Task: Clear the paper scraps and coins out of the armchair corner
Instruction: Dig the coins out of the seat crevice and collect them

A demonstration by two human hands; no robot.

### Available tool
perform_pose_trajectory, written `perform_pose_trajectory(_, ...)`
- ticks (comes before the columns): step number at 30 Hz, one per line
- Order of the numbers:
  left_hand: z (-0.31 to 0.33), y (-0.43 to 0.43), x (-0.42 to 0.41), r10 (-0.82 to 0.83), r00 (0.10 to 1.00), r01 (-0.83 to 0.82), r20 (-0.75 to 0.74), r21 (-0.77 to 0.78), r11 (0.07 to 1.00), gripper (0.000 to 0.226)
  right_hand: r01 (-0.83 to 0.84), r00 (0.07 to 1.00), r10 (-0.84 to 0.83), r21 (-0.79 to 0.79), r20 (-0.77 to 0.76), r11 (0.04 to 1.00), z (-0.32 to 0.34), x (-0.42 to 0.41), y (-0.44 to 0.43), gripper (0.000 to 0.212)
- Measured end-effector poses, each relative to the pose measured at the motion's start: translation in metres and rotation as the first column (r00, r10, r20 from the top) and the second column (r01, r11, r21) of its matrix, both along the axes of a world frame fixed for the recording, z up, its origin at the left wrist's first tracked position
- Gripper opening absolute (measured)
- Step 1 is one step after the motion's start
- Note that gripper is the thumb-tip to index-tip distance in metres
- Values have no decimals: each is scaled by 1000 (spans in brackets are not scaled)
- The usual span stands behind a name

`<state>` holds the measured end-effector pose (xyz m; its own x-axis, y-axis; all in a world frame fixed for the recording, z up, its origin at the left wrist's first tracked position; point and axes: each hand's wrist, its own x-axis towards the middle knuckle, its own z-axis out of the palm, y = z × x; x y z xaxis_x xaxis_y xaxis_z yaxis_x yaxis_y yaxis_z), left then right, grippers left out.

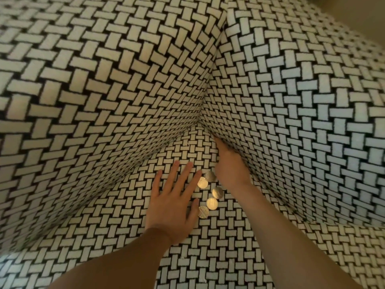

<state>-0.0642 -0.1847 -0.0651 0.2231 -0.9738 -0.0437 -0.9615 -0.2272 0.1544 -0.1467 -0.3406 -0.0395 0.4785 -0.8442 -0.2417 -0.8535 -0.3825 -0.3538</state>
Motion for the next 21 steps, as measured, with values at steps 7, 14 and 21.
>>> perform_pose_trajectory(7,-1,0,-1,3,1000,-3,19,-4,1000,62,97,984,-106,-65,-145,993,17,-55,29,48)
perform_pose_trajectory(14,-2,0,-2,7,998,-7,55,4,1000,62,236,886,-177,87,-429,968,36,-79,39,63)
perform_pose_trajectory(21,-1,0,-2,17,999,-17,41,2,1000,62,269,880,-158,195,-448,943,28,-73,24,78)
